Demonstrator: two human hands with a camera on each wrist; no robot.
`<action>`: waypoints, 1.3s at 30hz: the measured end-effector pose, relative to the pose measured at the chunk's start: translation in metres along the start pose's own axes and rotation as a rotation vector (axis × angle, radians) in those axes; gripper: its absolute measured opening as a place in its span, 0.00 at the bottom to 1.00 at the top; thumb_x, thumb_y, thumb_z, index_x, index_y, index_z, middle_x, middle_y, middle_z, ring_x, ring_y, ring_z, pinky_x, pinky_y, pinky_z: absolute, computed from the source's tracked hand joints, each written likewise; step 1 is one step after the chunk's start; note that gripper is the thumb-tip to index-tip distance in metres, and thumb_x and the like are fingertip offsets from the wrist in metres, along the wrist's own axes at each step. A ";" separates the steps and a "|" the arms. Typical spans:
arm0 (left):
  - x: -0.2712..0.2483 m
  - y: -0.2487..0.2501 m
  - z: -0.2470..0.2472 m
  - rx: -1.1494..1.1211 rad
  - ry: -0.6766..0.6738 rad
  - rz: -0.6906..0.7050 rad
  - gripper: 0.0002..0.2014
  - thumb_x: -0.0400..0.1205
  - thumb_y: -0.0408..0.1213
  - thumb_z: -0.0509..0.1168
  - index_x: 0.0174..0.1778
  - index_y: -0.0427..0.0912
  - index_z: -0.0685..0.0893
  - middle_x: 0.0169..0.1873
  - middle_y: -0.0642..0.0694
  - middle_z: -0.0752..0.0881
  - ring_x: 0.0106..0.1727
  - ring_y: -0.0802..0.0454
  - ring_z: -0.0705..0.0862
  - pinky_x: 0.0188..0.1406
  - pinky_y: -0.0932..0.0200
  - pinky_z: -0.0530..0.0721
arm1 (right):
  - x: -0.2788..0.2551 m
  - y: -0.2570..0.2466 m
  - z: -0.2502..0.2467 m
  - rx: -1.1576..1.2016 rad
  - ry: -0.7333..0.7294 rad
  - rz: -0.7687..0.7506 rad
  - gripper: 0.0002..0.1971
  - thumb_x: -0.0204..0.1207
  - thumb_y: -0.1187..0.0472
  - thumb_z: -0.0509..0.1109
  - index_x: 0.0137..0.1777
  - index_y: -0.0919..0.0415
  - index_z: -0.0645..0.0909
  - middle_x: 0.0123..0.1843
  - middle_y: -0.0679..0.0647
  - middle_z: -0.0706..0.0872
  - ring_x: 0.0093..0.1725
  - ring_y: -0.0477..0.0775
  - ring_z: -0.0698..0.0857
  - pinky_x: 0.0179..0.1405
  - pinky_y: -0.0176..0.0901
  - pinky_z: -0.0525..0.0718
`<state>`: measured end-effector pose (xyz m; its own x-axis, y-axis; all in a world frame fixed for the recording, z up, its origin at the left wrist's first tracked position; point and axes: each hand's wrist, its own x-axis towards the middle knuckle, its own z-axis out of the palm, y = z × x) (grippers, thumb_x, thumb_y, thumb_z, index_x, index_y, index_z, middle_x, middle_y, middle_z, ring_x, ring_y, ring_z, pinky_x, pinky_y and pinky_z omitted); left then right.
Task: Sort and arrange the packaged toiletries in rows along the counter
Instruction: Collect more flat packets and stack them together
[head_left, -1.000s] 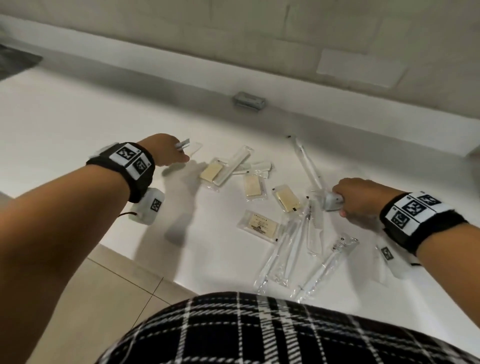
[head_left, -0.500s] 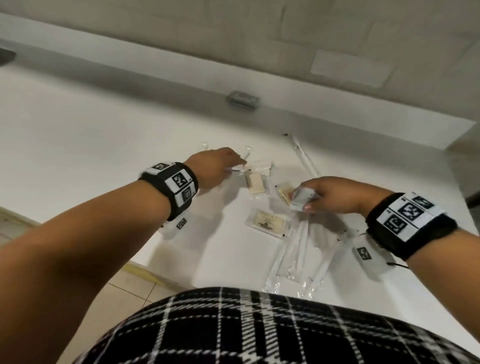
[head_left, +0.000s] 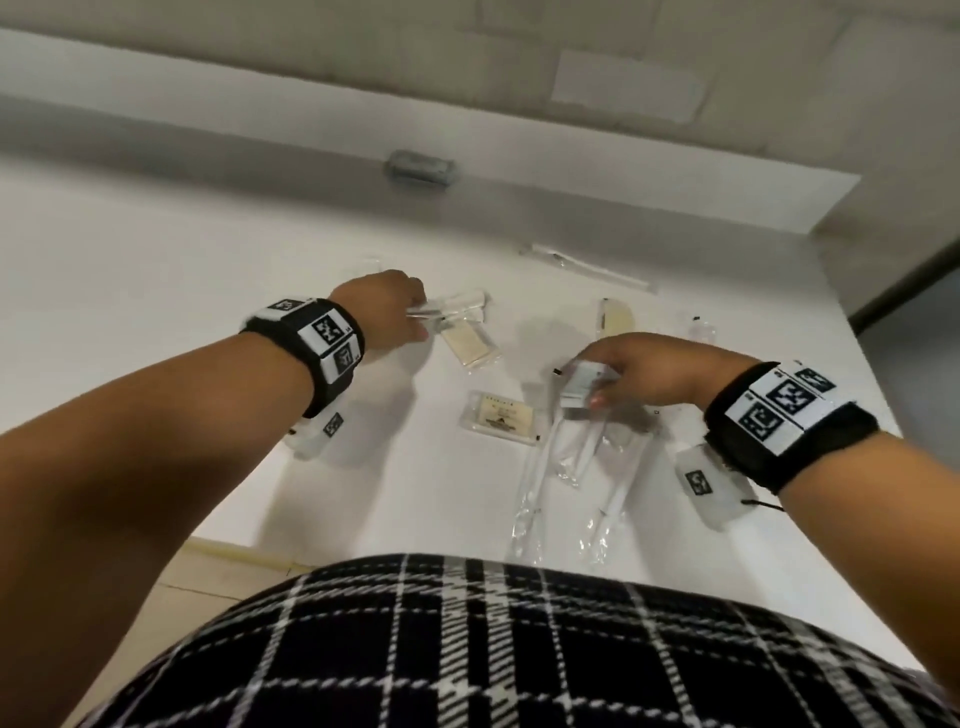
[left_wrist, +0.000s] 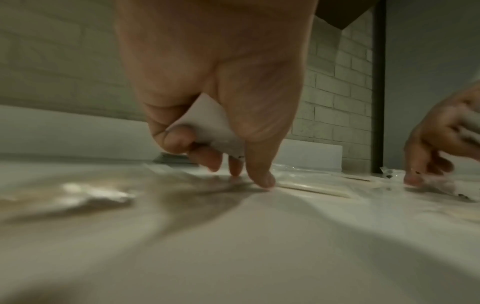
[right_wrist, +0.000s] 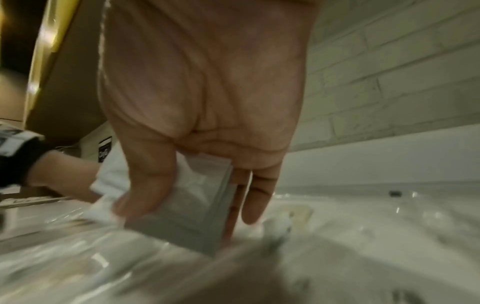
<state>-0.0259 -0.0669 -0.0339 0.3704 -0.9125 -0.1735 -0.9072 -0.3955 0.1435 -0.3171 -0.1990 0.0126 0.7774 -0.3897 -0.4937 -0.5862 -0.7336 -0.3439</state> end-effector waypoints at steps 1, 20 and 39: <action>0.004 0.006 0.003 -0.015 0.004 -0.005 0.21 0.78 0.51 0.66 0.64 0.45 0.78 0.63 0.41 0.79 0.60 0.41 0.81 0.57 0.50 0.79 | 0.002 -0.004 0.005 -0.021 -0.031 0.004 0.20 0.74 0.55 0.74 0.67 0.50 0.80 0.64 0.45 0.84 0.63 0.51 0.81 0.67 0.52 0.78; -0.002 0.090 -0.029 -0.975 0.030 0.112 0.19 0.86 0.55 0.54 0.66 0.50 0.79 0.57 0.48 0.86 0.57 0.48 0.84 0.59 0.50 0.79 | -0.022 -0.002 -0.013 1.028 0.418 -0.003 0.16 0.82 0.68 0.62 0.69 0.60 0.71 0.55 0.60 0.85 0.47 0.60 0.87 0.39 0.48 0.87; -0.041 0.117 -0.060 -1.863 -0.087 0.099 0.12 0.83 0.28 0.62 0.63 0.34 0.80 0.49 0.41 0.90 0.50 0.44 0.91 0.46 0.54 0.91 | -0.010 -0.045 -0.036 0.975 0.851 -0.027 0.10 0.73 0.63 0.75 0.39 0.55 0.74 0.35 0.53 0.86 0.28 0.47 0.83 0.25 0.37 0.76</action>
<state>-0.1355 -0.0821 0.0489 0.2727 -0.9528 -0.1335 0.4571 0.0062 0.8894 -0.2901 -0.1821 0.0619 0.4804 -0.8750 0.0592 -0.2111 -0.1809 -0.9606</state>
